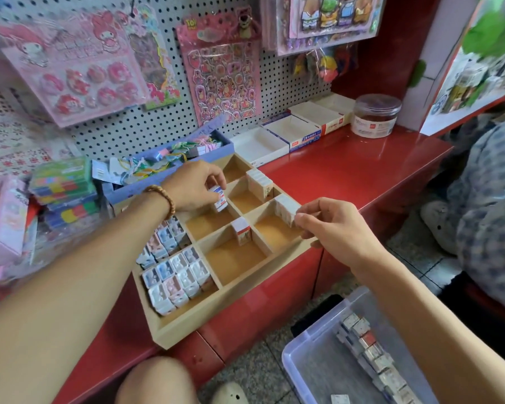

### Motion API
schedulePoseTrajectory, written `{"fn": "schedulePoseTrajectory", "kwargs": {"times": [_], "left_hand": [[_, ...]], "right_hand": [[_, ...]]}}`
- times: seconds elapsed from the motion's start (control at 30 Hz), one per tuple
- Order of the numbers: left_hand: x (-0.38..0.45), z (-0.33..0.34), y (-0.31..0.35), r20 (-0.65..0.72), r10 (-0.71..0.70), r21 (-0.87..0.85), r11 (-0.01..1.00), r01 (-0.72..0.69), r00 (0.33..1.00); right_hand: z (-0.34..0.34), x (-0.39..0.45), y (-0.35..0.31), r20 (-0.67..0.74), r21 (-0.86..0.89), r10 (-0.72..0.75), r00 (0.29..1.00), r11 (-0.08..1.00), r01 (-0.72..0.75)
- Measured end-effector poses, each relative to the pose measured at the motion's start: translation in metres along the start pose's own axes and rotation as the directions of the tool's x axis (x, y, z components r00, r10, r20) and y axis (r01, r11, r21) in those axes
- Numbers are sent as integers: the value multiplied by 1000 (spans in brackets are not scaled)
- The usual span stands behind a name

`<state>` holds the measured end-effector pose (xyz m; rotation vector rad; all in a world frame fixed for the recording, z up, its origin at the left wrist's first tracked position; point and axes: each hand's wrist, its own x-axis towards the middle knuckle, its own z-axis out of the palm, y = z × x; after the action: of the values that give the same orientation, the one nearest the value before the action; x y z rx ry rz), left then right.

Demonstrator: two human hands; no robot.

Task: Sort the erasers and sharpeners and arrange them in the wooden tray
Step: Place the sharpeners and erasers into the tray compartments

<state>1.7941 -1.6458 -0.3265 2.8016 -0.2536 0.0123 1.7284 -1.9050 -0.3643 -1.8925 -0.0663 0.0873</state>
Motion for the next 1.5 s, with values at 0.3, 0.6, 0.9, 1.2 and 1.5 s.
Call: {"fn": "schedulePoseTrajectory", "kwargs": {"times": [0.3,0.6,0.9,1.2,1.5], "left_hand": [[12,29,-20,-92,105,254,964,-79,990],[12,27,-18,-33,101,361,929,-82,994],[-43,5,50,-40,250,-9,968,-251,967],[-113,72,120,82,273,-303,923,-237,959],[-164,223,166,337,191,-416,909,-36,922]], "right_hand": [[-5,5,10,-31,-113,-24,999,993,20],[1,3,10,-26,-115,-17,1000,993,14],[-25,-19,6,-84,-115,-28,996,993,18],[-69,-58,23,-153,-190,-68,986,981,38],[-97,-106,129,-99,-237,177,979,951,-196]]}}
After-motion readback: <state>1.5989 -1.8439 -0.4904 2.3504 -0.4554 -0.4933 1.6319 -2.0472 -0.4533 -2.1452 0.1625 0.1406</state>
